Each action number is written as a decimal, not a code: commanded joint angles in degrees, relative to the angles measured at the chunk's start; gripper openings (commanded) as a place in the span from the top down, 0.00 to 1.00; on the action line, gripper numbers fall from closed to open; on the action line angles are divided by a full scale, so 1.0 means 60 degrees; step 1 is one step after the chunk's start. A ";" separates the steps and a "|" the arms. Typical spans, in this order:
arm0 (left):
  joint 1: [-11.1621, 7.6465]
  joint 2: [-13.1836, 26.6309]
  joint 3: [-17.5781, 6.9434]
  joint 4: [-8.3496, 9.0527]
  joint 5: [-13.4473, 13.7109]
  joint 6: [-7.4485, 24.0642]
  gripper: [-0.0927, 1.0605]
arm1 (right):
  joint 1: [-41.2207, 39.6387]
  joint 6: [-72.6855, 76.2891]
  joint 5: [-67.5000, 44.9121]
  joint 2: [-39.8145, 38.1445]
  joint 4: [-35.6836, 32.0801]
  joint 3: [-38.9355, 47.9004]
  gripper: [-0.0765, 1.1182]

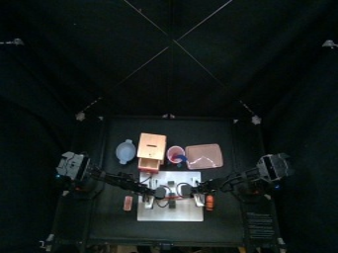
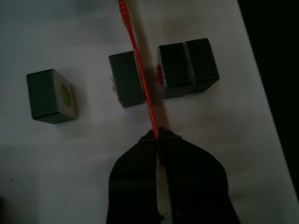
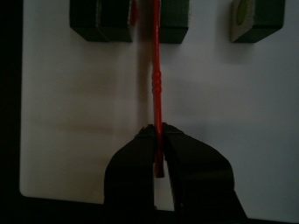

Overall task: Place sushi on board then cut the sushi with the knife then place the pieces on the plate
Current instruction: Cut the sushi into 4 pieces

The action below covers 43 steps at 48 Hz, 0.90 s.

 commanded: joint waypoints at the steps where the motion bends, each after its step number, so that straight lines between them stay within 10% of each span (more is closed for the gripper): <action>1: 0.0161 -0.0146 -0.0117 0.0176 0.0044 0.0044 0.65 | -0.0264 -0.0044 -0.0073 -0.0308 -0.0322 -0.0322 0.69; 27: 0.0542 -0.0894 -0.0220 0.0571 0.0864 0.0029 0.65 | -0.0352 -0.0015 0.0117 -0.1216 -0.0601 -0.0527 0.69; 43: -0.0293 -0.1670 -0.0425 0.0513 0.0850 0.0015 0.65 | 0.0542 0.0000 0.0454 -0.2373 0.0059 -0.0322 0.69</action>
